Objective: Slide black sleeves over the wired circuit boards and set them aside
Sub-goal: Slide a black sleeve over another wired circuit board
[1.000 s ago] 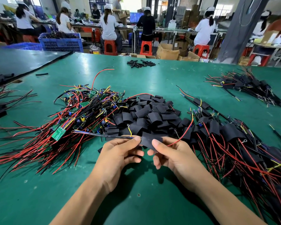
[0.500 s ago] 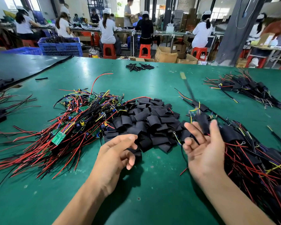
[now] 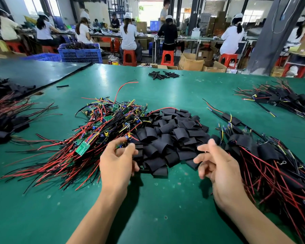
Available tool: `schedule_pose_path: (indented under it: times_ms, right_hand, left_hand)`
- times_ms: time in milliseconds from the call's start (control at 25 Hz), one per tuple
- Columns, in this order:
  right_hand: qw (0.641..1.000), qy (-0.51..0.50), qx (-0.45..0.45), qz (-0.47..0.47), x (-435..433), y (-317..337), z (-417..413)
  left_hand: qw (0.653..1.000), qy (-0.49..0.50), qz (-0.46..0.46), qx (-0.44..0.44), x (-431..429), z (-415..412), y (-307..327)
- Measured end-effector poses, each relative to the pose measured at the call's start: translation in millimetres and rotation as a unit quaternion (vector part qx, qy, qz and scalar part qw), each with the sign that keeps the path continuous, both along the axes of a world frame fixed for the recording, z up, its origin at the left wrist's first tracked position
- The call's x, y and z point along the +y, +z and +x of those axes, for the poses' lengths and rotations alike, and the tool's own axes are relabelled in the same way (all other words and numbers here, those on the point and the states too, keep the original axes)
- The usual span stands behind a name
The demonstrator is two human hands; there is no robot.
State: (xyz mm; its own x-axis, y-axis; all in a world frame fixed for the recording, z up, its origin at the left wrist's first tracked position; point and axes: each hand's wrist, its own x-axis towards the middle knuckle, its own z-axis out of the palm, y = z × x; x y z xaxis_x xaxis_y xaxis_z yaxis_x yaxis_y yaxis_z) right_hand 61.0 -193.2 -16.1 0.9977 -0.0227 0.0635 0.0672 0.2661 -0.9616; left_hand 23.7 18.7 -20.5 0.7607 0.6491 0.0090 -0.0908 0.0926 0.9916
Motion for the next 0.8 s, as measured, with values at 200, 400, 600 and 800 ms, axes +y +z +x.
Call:
schedule_pose_path:
  times_ms: [200, 400, 600, 800]
  right_hand:
    - [0.970, 0.095, -0.070, -0.211, 8.0, -11.2, -10.8]
    - [0.964, 0.037, -0.084, -0.249, 6.7, -16.2, -7.2]
    - [0.979, -0.023, -0.050, -0.196, 0.5, -18.3, 0.7]
    - [0.967, 0.028, -0.097, -0.234, 4.3, -14.0, -8.7]
  left_hand:
    - [0.989, 0.001, 0.126, 0.073, 15.9, 8.4, -5.9]
    - [0.981, 0.028, 0.167, 0.096, 21.4, 11.5, -7.5]
    - [0.970, 0.034, 0.222, 0.089, 14.0, 5.9, -2.0]
    - [0.968, 0.061, 0.242, -0.019, -4.4, -4.5, 10.1]
